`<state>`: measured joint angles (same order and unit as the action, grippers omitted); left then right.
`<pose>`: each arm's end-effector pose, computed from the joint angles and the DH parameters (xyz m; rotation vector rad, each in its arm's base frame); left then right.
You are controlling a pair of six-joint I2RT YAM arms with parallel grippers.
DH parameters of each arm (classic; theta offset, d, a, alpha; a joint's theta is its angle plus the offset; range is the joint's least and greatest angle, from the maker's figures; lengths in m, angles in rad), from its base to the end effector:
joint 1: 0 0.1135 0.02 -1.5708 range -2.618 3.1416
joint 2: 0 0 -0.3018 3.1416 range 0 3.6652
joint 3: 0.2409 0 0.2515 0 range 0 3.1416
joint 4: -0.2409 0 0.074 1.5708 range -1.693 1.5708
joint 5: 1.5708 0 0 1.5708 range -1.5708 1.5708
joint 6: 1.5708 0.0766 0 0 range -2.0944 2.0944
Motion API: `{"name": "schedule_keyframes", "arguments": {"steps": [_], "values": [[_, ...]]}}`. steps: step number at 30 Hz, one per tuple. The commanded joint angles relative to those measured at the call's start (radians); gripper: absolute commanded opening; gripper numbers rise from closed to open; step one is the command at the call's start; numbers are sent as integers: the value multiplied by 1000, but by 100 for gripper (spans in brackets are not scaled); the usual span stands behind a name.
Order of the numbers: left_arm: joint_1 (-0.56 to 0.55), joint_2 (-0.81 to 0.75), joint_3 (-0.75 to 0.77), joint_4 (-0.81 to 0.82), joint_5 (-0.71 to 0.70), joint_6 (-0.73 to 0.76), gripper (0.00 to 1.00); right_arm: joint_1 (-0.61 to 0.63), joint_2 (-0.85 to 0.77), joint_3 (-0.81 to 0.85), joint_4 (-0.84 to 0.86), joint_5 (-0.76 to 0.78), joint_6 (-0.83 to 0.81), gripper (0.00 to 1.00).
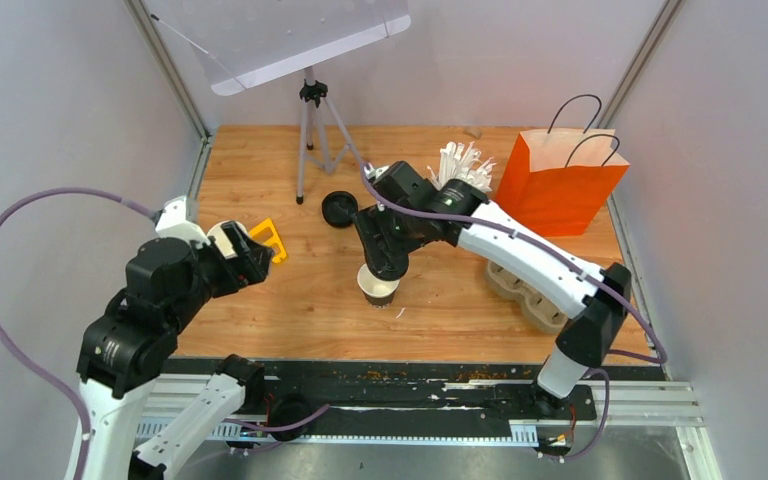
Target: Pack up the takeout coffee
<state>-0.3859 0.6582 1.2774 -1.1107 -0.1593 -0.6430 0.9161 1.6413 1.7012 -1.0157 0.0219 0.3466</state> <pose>0.0761 -0.0178 0.4181 -0.3665 2.0568 -0.4700 0.2256 0.2912 0.3661 -0.7201 2.4923 0.4633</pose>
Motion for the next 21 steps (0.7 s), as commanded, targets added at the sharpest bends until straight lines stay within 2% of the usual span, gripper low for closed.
{"name": "schedule_keyframes", "arguments": {"steps": [1, 9, 13, 21], "values": [[-2, -43, 17, 10, -104, 69, 100, 4, 98, 134, -155, -5, 14, 85], [-2, -111, 37, 17, -157, 114, 100, -10, 270, 274, -240, -102, -1, 86], [-2, -133, 37, 28, -165, 131, 100, -12, 332, 346, -289, -101, -7, 87], [-3, -145, 26, 48, -147, 162, 100, -23, 391, 365, -310, -87, -6, 87]]}}
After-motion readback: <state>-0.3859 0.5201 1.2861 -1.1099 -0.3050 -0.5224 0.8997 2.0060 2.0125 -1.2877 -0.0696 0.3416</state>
